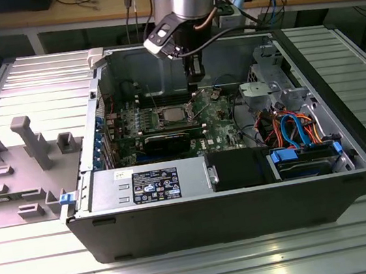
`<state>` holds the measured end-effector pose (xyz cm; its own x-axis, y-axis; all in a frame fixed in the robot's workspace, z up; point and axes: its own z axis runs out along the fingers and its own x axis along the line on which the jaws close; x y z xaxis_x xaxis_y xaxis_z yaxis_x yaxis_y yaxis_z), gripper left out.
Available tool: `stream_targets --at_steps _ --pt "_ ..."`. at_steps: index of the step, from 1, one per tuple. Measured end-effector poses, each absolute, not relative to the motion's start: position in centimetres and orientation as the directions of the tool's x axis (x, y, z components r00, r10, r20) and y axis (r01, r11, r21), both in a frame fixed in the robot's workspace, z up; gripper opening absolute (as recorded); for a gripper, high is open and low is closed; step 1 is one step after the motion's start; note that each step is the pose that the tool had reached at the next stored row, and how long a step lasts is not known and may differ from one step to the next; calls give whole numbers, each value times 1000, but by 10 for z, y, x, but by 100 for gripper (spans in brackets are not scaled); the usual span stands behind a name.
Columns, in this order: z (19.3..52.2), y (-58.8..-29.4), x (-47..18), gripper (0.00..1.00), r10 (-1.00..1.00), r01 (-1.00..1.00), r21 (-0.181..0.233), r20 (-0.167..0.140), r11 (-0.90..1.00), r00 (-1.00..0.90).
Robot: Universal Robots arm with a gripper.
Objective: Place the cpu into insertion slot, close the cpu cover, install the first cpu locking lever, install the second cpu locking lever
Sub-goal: 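Close the cpu cover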
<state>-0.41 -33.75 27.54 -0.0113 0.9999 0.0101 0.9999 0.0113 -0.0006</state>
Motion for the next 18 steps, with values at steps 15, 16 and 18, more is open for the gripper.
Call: stream_targets --at_steps 15,16,18 --pt "267 -337 24 11 1000 1000 -1 9 11 -11" --pt "267 -337 28 11 1000 1000 -1 9 11 -11" --pt "267 -336 34 11 1000 1000 -1 9 11 -11"
